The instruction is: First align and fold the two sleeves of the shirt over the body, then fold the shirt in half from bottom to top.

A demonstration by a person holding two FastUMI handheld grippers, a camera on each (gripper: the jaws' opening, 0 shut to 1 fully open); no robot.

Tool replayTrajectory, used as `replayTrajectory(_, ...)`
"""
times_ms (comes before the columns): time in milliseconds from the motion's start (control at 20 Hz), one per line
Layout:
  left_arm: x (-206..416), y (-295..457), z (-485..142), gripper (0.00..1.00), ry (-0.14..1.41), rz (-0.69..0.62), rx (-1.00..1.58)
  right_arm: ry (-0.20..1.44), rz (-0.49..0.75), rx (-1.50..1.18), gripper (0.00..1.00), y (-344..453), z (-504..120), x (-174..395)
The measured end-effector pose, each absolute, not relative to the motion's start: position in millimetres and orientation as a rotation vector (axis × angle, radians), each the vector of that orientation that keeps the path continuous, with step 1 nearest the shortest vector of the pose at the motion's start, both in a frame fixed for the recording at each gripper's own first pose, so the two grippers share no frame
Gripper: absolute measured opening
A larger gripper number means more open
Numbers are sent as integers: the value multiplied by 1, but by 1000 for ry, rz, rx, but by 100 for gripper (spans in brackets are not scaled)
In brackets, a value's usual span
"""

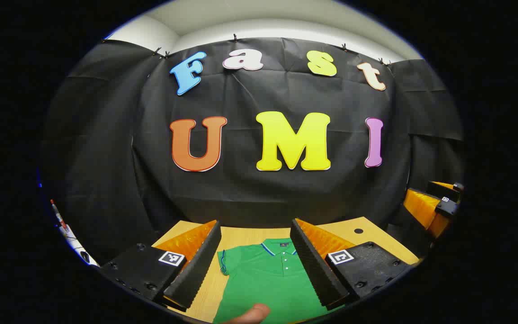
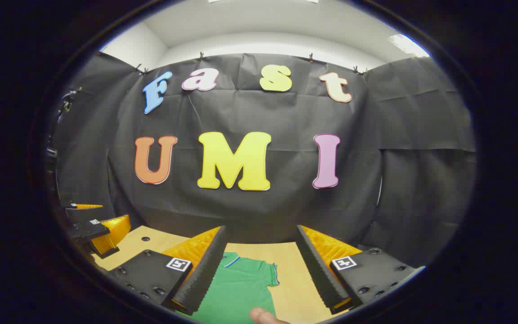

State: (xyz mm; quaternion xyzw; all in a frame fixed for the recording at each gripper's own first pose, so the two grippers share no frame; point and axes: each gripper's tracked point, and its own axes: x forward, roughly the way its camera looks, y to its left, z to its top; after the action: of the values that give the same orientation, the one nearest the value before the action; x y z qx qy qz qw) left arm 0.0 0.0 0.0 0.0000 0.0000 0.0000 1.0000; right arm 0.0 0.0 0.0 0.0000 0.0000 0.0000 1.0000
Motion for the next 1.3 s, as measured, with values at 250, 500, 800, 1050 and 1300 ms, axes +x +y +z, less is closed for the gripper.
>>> replayTrajectory(250,2,-13,0,100,2,-14,20,5,12,-16,94,-5,-3,4)
replayTrajectory(500,4,-19,-4,100,11,-14,25,11,20,-35,94,-7,-6,7)
replayTrajectory(800,6,-25,-10,100,25,-14,34,29,13,-32,94,-15,-12,12)
replayTrajectory(1050,11,-26,-14,100,36,-8,34,55,20,-39,94,-15,-22,20)
replayTrajectory(1300,14,-27,-22,100,58,1,31,130,0,-45,94,-24,-55,38)
